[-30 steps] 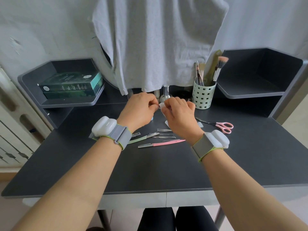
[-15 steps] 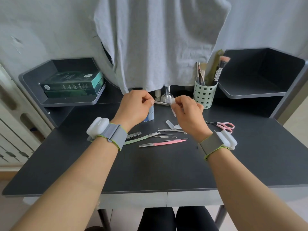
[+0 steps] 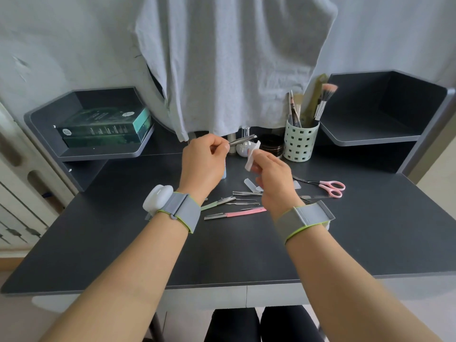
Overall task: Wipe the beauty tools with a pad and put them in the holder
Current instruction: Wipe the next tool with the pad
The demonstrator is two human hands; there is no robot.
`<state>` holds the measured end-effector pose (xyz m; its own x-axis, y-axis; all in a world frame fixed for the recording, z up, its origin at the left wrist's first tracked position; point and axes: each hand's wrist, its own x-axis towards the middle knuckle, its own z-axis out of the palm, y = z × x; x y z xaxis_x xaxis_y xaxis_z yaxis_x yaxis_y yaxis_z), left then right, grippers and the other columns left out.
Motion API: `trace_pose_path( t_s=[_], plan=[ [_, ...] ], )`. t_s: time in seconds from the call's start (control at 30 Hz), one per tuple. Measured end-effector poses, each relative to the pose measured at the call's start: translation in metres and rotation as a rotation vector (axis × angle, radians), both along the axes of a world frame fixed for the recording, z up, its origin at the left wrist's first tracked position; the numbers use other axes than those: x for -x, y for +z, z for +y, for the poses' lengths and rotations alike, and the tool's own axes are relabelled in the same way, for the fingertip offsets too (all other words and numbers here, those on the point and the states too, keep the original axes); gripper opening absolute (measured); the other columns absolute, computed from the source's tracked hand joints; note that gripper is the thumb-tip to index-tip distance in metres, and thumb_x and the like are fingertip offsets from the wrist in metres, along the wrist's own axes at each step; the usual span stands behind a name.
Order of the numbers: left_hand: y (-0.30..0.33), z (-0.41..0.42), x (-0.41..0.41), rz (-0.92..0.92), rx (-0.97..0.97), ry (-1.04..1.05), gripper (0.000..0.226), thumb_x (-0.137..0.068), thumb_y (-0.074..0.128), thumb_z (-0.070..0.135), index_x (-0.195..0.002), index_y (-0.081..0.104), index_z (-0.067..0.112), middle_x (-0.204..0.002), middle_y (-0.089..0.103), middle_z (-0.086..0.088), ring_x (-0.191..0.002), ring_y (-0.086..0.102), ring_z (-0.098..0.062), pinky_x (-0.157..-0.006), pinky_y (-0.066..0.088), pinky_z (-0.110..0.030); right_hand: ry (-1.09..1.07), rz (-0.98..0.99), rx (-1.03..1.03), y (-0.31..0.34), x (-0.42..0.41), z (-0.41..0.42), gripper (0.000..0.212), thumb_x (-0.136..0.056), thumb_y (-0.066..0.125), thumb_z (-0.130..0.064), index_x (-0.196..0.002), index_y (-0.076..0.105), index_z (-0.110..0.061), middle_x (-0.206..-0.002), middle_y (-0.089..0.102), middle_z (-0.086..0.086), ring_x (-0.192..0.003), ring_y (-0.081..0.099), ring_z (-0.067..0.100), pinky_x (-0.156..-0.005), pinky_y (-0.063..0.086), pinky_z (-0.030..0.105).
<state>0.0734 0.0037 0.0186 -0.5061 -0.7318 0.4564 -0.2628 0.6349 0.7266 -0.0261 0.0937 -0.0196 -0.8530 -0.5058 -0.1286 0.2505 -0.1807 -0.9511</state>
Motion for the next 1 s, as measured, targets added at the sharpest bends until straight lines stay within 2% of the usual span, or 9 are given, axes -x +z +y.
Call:
trace_pose_path(
  t_s=[0.1, 0.2, 0.33, 0.43, 0.5, 0.77, 0.9, 1.0],
  plan=[
    [-0.003, 0.004, 0.001, 0.016, -0.011, -0.007, 0.014, -0.095, 0.062, 0.02, -0.09, 0.075, 0.017, -0.072, 0.063, 0.019, -0.065, 0.058, 0.01, -0.06, 0.038, -0.002, 0.025, -0.07, 0.028, 0.003, -0.01, -0.006, 0.012, -0.094, 0.066, -0.023, -0.088, 0.075, -0.019, -0.082, 0.057, 0.001, -0.076, 0.048, 0.012, -0.067, 0.036, 0.027],
    [-0.006, 0.005, 0.002, 0.017, -0.009, -0.004, 0.012, -0.093, 0.064, 0.02, -0.09, 0.075, 0.018, -0.071, 0.062, 0.021, -0.068, 0.058, 0.007, -0.061, 0.038, -0.001, 0.034, -0.129, 0.093, 0.006, -0.015, -0.01, 0.019, -0.095, 0.067, -0.023, -0.077, 0.073, -0.021, -0.073, 0.062, -0.005, -0.07, 0.05, 0.01, -0.065, 0.04, 0.026],
    [-0.01, 0.006, 0.0, 0.002, -0.008, -0.008, 0.01, -0.093, 0.065, 0.019, -0.089, 0.074, 0.018, -0.074, 0.064, 0.019, -0.072, 0.061, 0.0, -0.065, 0.043, -0.008, 0.012, -0.176, 0.165, 0.009, -0.018, -0.013, 0.022, -0.094, 0.068, -0.019, -0.072, 0.071, -0.019, -0.059, 0.056, -0.007, -0.06, 0.049, 0.007, -0.061, 0.04, 0.023],
    [-0.011, 0.006, -0.003, -0.01, 0.006, -0.005, 0.011, -0.092, 0.065, 0.018, -0.089, 0.075, 0.019, -0.075, 0.066, 0.017, -0.075, 0.062, -0.006, -0.07, 0.049, -0.021, -0.005, -0.202, 0.194, 0.008, -0.018, -0.013, 0.015, -0.094, 0.068, -0.018, -0.08, 0.072, -0.017, -0.059, 0.054, -0.005, -0.058, 0.047, 0.007, -0.06, 0.039, 0.023],
    [-0.012, 0.007, -0.004, -0.018, 0.009, -0.003, 0.011, -0.092, 0.065, 0.018, -0.09, 0.076, 0.02, -0.078, 0.068, 0.014, -0.075, 0.063, -0.008, -0.071, 0.051, -0.024, -0.01, -0.21, 0.197, 0.008, -0.018, -0.013, 0.01, -0.094, 0.069, -0.018, -0.085, 0.071, -0.016, -0.06, 0.054, -0.004, -0.057, 0.047, 0.007, -0.06, 0.04, 0.023],
    [-0.01, 0.01, -0.006, -0.069, 0.054, -0.006, 0.01, -0.091, 0.066, 0.018, -0.088, 0.075, 0.02, -0.078, 0.07, 0.008, -0.072, 0.064, -0.011, -0.063, 0.048, -0.021, -0.028, -0.191, 0.202, 0.007, -0.018, -0.013, 0.007, -0.095, 0.067, -0.02, -0.089, 0.066, -0.017, -0.062, 0.056, -0.008, -0.059, 0.048, 0.007, -0.062, 0.042, 0.023],
    [-0.01, 0.011, -0.007, -0.063, 0.058, -0.017, 0.009, -0.091, 0.066, 0.019, -0.088, 0.075, 0.019, -0.077, 0.069, 0.008, -0.072, 0.063, -0.012, -0.066, 0.05, -0.026, -0.034, -0.165, 0.223, 0.007, -0.018, -0.011, 0.013, -0.096, 0.065, -0.018, -0.083, 0.063, -0.018, -0.061, 0.053, -0.008, -0.059, 0.047, 0.006, -0.064, 0.042, 0.023],
    [-0.011, 0.011, -0.009, -0.067, 0.048, -0.026, 0.01, -0.092, 0.066, 0.02, -0.09, 0.076, 0.019, -0.078, 0.07, 0.008, -0.073, 0.063, -0.011, -0.066, 0.048, -0.022, -0.036, -0.143, 0.228, 0.007, -0.018, -0.01, 0.019, -0.097, 0.063, -0.016, -0.079, 0.061, -0.019, -0.06, 0.052, -0.008, -0.058, 0.046, 0.005, -0.063, 0.042, 0.022]
  ],
)
